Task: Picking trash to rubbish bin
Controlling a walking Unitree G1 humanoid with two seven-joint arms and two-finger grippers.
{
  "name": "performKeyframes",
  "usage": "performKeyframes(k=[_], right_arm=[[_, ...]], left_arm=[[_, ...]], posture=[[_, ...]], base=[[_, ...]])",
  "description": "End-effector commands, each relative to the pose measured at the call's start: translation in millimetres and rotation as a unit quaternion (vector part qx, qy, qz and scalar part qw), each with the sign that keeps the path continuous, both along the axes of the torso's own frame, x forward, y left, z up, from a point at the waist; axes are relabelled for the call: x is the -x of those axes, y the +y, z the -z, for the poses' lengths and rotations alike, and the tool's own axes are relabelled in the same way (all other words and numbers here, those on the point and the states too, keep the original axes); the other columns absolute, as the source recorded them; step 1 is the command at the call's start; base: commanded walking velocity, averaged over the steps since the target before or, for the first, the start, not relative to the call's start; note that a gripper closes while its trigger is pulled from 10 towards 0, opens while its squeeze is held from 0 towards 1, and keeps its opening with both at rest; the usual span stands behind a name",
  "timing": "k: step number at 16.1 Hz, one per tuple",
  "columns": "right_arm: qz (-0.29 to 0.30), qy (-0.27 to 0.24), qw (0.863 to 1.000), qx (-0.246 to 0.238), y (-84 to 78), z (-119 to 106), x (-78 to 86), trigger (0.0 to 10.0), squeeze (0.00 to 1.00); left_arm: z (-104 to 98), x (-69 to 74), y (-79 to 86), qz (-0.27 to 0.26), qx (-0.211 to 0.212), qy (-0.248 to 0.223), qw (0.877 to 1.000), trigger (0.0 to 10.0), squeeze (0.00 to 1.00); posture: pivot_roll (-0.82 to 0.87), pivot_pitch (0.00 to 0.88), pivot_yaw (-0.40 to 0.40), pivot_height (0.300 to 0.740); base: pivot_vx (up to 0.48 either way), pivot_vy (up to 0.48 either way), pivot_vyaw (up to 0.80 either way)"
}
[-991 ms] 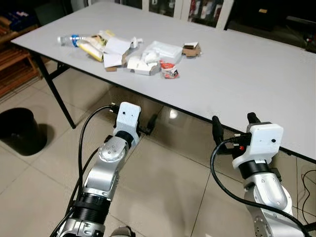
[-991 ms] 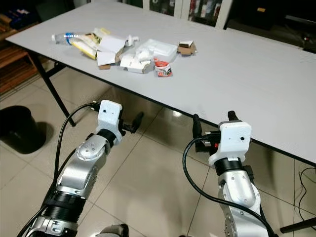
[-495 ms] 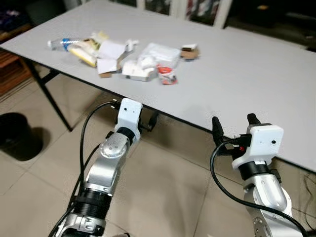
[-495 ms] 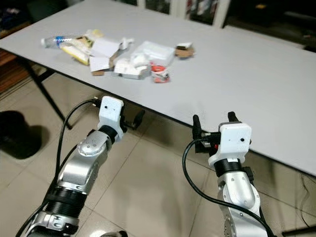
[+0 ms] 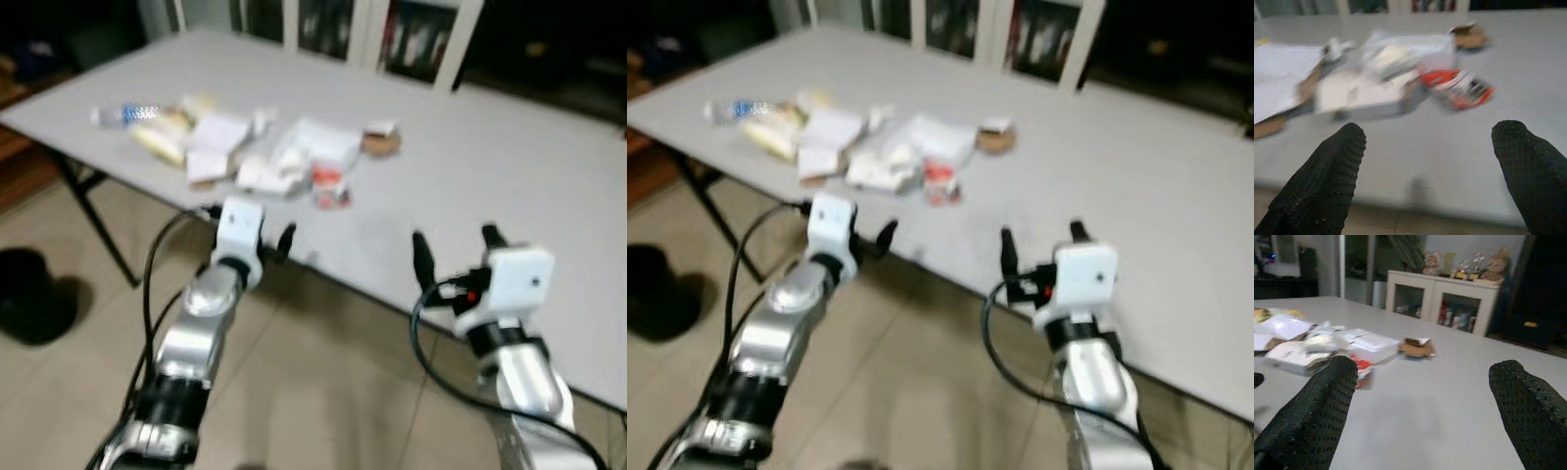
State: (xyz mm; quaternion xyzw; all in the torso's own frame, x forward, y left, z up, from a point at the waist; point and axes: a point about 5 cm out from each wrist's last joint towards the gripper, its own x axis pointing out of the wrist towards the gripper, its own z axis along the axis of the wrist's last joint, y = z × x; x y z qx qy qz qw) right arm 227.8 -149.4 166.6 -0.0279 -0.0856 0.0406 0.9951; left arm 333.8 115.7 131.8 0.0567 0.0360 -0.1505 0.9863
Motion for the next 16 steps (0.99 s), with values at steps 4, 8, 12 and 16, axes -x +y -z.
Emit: performKeyframes(k=[4, 8, 12, 16], right_arm=[[0.01, -0.001, 1.0, 0.002, -5.0, -1.2, 2.4, 10.0, 0.0], [0.01, 0.0, 1.0, 0.001, -5.1, -0.9, 3.1, 10.0, 0.0], [0.009, 0.002, 1.0, 0.001, -5.2, -0.1, 3.5, 10.0, 0.0], [0.007, 0.002, 1.0, 0.0, -4.3, -0.1, 3.2, 10.0, 0.0]], left_arm=[[-2.1, 0.2, -13.3, 0.019, 0.001, -0.004, 1.0, 10.0, 0.0], [-1.9, 0.0, -13.5, 0.018, 0.001, -0.003, 1.0, 10.0, 0.0], [-1.2, -0.8, -12.4, 0.014, -0.004, -0.003, 1.0, 10.0, 0.0], [-0.6, -1.5, -11.4, 0.009, -0.007, -0.001, 1.0, 10.0, 0.0]], posture=[[0.09, 0.101, -0.032, 0.74], [0.09, 0.103, -0.031, 0.74], [0.09, 0.102, -0.03, 0.74], [0.1, 0.103, -0.029, 0.74]], base=[[0.48, 0.0, 0.0], [0.48, 0.0, 0.0], [0.463, 0.0, 0.0], [0.318, 0.0, 0.0]])
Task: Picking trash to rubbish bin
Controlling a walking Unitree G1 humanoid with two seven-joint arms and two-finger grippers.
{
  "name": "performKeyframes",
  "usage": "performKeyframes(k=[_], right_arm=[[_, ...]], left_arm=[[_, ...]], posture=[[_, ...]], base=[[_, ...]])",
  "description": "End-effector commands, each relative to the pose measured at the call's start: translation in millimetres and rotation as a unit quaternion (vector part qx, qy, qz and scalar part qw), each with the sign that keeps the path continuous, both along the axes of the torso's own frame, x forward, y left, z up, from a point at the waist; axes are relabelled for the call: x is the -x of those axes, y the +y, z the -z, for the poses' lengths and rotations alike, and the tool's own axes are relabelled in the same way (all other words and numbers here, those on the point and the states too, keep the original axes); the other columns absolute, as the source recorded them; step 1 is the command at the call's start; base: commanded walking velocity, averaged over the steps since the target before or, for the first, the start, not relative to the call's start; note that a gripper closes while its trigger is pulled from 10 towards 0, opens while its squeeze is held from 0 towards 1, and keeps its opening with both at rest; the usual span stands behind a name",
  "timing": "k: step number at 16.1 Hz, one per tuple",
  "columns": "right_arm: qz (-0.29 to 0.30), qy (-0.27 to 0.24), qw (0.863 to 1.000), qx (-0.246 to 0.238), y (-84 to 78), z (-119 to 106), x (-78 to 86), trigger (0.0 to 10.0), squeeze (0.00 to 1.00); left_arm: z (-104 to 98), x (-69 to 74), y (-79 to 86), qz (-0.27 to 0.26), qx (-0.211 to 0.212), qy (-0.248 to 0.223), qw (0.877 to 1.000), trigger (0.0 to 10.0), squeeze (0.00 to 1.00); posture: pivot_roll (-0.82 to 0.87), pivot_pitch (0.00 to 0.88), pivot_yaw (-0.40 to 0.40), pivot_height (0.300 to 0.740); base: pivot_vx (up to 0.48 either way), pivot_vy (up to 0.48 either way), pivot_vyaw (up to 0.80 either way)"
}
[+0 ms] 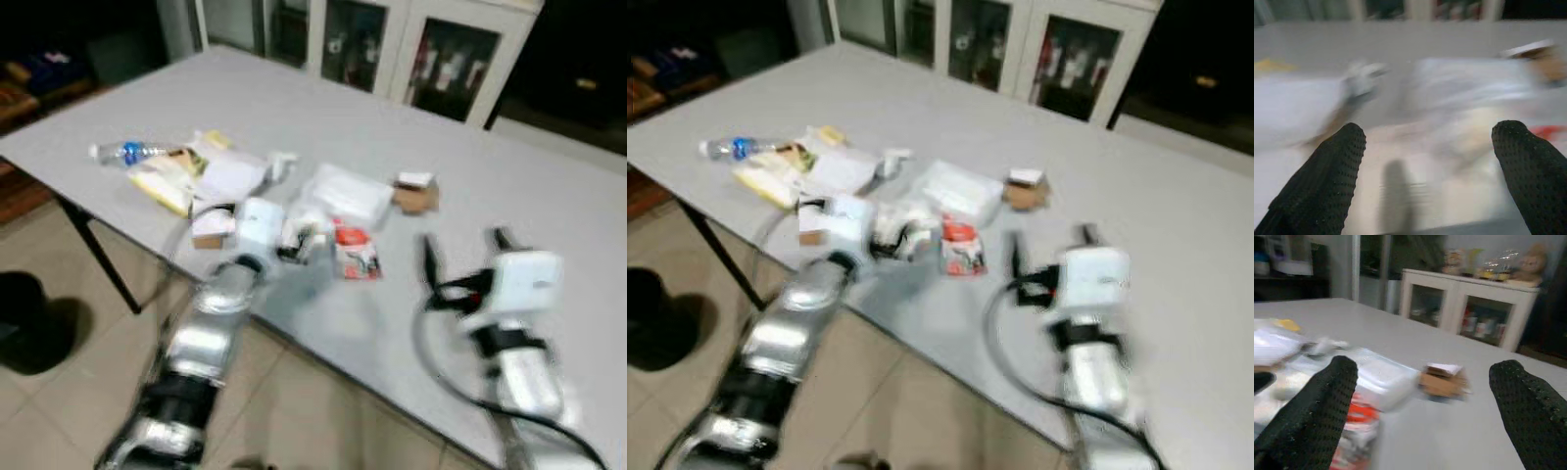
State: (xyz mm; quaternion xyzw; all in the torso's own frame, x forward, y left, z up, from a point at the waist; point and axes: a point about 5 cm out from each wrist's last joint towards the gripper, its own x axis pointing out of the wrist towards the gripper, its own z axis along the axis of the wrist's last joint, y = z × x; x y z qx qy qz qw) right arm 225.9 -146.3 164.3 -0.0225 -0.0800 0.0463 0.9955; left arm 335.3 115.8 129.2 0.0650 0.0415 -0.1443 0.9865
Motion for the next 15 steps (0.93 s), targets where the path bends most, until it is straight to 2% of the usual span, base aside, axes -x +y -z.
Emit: performKeyframes(k=[1, 11, 15], right_arm=[[0.013, -0.004, 1.0, 0.005, -7.2, -2.4, 1.4, 10.0, 0.0], [0.014, -0.002, 1.0, 0.004, -7.0, -2.4, 3.5, 10.0, 0.0], [0.014, -0.005, 1.0, 0.005, -6.7, -3.7, 2.9, 10.0, 0.0]], left_arm=[[-3.0, 0.0, -11.3, 0.014, 0.001, -0.004, 1.0, 10.0, 0.0], [-0.1, -8.5, -13.4, 0.017, -0.035, -0.002, 0.999, 10.0, 0.0], [-13.6, -21.3, -15.0, 0.023, -0.049, -0.031, 0.998, 10.0, 0.0]], posture=[[0.1, 0.103, -0.029, 0.74], [0.09, 0.116, -0.03, 0.74], [0.09, 0.113, -0.025, 0.74]], base=[[0.0, 0.0, 0.0], [0.0, 0.0, 0.0], [0.0, 0.0, 0.0]])
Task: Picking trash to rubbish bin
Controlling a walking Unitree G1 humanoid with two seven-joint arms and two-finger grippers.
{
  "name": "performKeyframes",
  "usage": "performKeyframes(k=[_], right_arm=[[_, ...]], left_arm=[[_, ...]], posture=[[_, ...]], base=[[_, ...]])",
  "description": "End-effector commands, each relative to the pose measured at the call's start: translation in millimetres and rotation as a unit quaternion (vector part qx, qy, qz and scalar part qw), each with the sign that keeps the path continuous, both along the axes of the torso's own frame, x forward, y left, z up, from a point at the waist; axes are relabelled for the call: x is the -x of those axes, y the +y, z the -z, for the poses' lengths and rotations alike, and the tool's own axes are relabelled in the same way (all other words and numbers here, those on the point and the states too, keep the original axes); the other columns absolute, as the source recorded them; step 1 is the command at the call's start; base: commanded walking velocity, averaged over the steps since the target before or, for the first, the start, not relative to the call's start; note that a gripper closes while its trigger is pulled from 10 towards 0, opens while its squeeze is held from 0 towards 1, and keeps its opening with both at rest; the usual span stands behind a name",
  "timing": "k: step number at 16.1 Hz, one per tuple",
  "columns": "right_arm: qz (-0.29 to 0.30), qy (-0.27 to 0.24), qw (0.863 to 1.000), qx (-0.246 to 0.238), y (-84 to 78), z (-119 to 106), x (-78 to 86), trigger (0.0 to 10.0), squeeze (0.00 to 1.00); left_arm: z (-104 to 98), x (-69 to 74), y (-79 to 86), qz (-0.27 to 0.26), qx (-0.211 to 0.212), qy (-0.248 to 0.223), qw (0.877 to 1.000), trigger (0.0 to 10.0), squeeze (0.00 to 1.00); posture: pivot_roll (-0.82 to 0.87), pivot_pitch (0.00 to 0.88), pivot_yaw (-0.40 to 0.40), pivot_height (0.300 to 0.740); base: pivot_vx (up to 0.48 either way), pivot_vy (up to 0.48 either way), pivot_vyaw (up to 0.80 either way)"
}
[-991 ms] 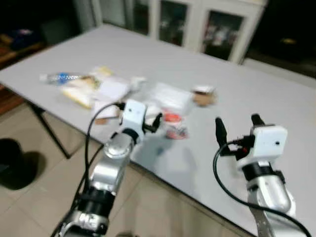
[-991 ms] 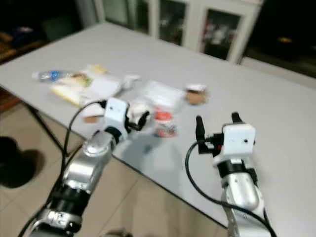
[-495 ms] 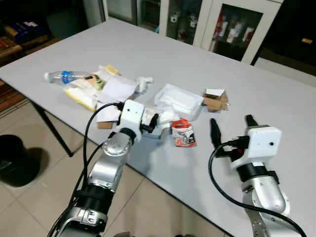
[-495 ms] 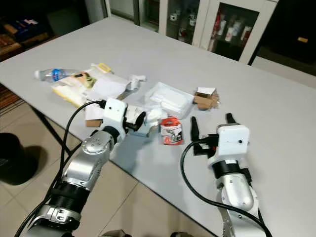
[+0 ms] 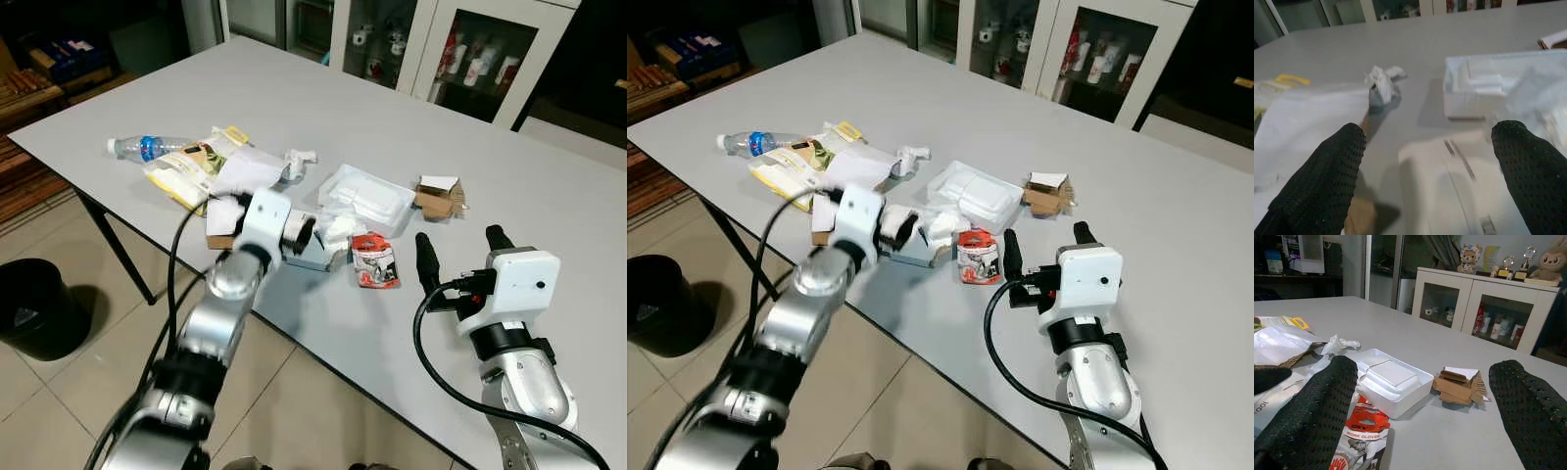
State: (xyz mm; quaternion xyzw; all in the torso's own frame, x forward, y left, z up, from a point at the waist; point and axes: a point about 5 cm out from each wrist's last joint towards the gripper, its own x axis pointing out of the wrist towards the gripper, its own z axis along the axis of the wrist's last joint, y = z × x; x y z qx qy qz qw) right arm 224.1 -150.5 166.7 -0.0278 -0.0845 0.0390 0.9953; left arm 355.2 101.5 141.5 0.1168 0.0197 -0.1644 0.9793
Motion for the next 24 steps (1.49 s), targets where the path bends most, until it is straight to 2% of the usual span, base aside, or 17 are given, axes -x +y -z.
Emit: performKeyframes(k=[1, 4, 5, 6, 9, 13, 16, 24], right_arm=[[0.007, 0.0, 1.0, 0.001, -2.7, -1.5, 0.7, 10.0, 0.0], [0.006, -0.002, 1.0, 0.002, -2.5, -2.7, 0.5, 10.0, 0.0], [0.007, -0.002, 1.0, 0.003, -2.5, -3.0, 0.6, 10.0, 0.0], [0.007, -0.002, 1.0, 0.003, -2.7, -3.2, 0.7, 10.0, 0.0], [0.009, -0.001, 1.0, 0.004, -2.7, -2.7, 2.3, 10.0, 0.0], [0.013, 0.001, 1.0, 0.006, -4.1, -2.4, 4.3, 10.0, 0.0], [0.011, 0.002, 1.0, 0.008, -3.6, -2.8, 4.5, 10.0, 0.0], [0.011, 0.001, 1.0, 0.009, -3.7, -4.4, 3.7, 10.0, 0.0]], left_arm=[[-4.2, -5.0, -1.5, 0.0, 0.004, -0.005, 1.0, 10.0, 0.0], [-7.2, -10.7, -6.6, 0.01, 0.014, -0.002, 1.0, 10.0, 0.0], [-5.2, -13.2, -9.0, 0.01, 0.03, 0.014, 0.999, 10.0, 0.0], [-2.7, -15.9, -9.6, 0.001, 0.053, 0.033, 0.998, 10.0, 0.0], [2.7, -20.7, -2.3, -0.03, 0.08, 0.059, 0.995, 10.0, 0.0], [7.1, -23.4, 7.7, -0.065, 0.094, 0.075, 0.991, 10.0, 0.0], [20.6, -20.5, 5.0, -0.068, 0.105, 0.113, 0.986, 10.0, 0.0], [22.1, -20.4, -4.1, -0.051, 0.114, 0.129, 0.984, 10.0, 0.0]], posture=[[0.08, 0.111, -0.026, 0.74], [0.08, 0.111, -0.027, 0.74], [0.07, 0.111, -0.027, 0.74], [0.07, 0.111, -0.027, 0.74], [0.07, 0.111, -0.027, 0.74], [0.05, 0.11, -0.02, 0.74], [0.05, 0.11, -0.02, 0.74], [0.05, 0.11, -0.021, 0.74]], base=[[0.0, 0.0, 0.0], [0.0, 0.0, 0.0], [0.0, 0.0, 0.0], [0.0, 0.0, 0.0], [0.0, 0.0, 0.0], [0.0, 0.0, 0.0], [0.0, 0.0, 0.0], [0.0, 0.0, 0.0]])
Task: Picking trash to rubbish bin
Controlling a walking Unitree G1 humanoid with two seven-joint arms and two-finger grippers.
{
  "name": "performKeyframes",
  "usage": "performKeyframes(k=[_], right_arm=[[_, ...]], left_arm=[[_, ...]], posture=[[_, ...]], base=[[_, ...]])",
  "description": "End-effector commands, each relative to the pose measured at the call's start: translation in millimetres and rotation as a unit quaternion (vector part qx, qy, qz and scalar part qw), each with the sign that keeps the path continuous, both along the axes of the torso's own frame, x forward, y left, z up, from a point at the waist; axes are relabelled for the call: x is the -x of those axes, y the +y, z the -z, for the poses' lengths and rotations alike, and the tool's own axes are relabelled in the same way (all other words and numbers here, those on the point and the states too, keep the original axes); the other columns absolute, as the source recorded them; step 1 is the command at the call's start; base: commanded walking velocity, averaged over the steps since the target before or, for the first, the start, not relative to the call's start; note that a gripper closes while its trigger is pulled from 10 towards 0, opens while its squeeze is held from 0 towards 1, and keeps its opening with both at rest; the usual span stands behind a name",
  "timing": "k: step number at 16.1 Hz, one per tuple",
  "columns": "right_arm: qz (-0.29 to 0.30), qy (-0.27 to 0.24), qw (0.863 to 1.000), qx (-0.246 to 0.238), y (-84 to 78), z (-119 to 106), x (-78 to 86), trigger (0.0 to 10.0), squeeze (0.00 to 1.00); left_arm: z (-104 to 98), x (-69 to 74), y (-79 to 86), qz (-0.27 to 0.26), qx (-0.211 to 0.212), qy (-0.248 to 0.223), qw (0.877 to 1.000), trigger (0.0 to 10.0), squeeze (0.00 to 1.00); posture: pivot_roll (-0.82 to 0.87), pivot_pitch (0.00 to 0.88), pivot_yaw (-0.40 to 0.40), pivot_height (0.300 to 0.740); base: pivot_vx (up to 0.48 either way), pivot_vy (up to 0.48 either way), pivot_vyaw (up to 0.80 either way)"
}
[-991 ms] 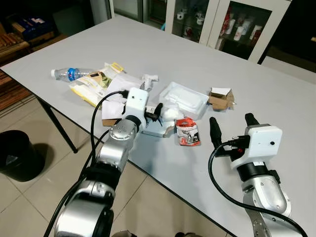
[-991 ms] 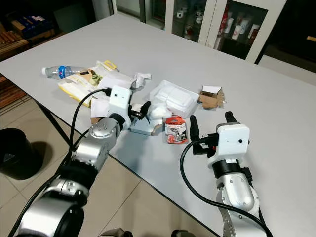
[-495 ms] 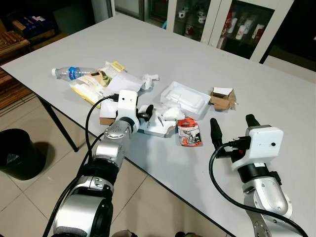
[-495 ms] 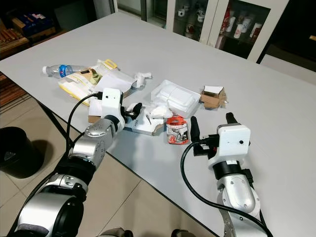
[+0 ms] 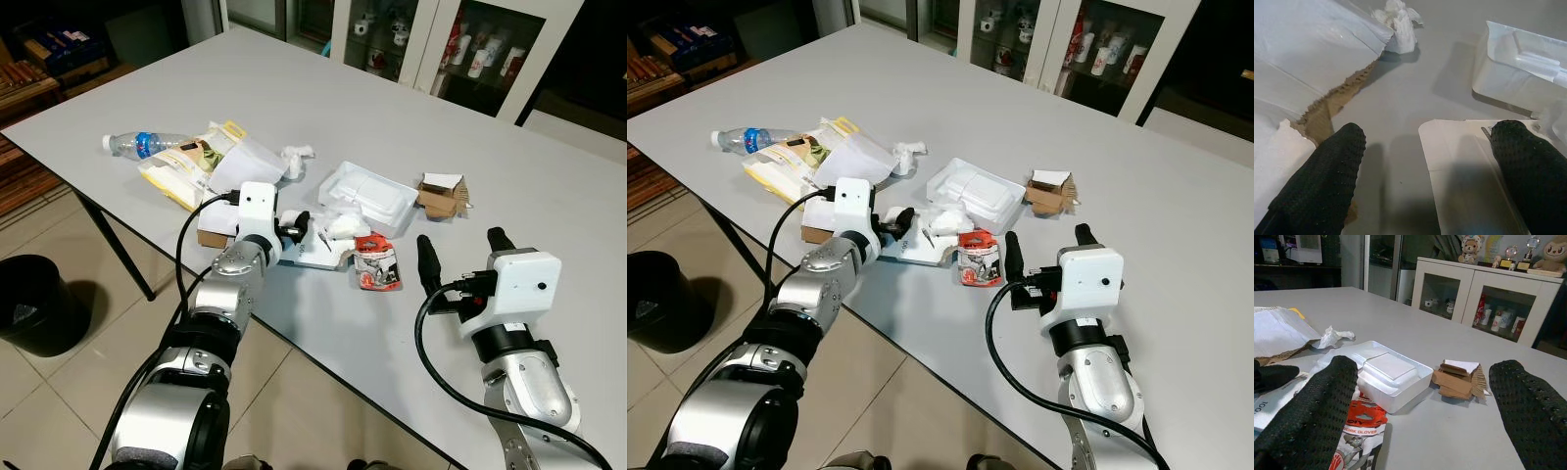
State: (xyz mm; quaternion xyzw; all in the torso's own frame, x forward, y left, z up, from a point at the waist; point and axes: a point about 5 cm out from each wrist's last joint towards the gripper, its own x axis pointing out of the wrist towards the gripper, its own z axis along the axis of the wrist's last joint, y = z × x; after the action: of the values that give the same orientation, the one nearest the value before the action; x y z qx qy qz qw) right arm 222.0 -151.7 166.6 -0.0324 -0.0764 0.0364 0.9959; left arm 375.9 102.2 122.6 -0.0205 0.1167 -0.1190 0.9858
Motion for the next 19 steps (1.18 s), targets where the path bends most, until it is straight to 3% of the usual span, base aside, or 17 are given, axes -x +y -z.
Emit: performKeyframes(k=[1, 7, 9, 15, 19], right_arm=[[0.009, -0.006, 1.0, 0.004, -2.5, -4.4, 1.7, 10.0, 0.0], [0.01, -0.005, 1.0, 0.003, -2.0, -3.9, 1.9, 10.0, 0.0], [0.01, -0.005, 1.0, 0.003, -1.9, -3.9, 1.9, 10.0, 0.0], [0.01, -0.005, 1.0, 0.003, -2.0, -3.2, 1.0, 10.0, 0.0], [0.005, -0.006, 1.0, 0.003, -1.3, -4.0, -1.0, 10.0, 0.0]], left_arm=[[5.8, 1.7, -7.1, 0.016, -0.001, 0.023, 1.0, 10.0, 0.0], [13.4, 5.8, -16.3, 0.05, -0.017, 0.046, 0.998, 10.0, 0.0], [11.2, 6.8, -22.0, 0.061, -0.004, 0.042, 0.997, 10.0, 0.0], [-8.3, -1.7, -7.1, 0.022, 0.003, -0.013, 1.0, 10.0, 0.0], [4.2, 5.1, -9.2, 0.027, 0.013, 0.04, 0.999, 10.0, 0.0]], posture=[[0.05, 0.11, -0.021, 0.74], [0.04, 0.112, -0.016, 0.74], [0.04, 0.112, -0.016, 0.74], [0.05, 0.108, -0.015, 0.74], [0.06, 0.105, -0.022, 0.74]], base=[[0.0, 0.0, 0.0], [0.0, 0.0, 0.0], [0.0, 0.0, 0.0], [0.0, 0.0, 0.0], [0.0, 0.0, 0.0]])
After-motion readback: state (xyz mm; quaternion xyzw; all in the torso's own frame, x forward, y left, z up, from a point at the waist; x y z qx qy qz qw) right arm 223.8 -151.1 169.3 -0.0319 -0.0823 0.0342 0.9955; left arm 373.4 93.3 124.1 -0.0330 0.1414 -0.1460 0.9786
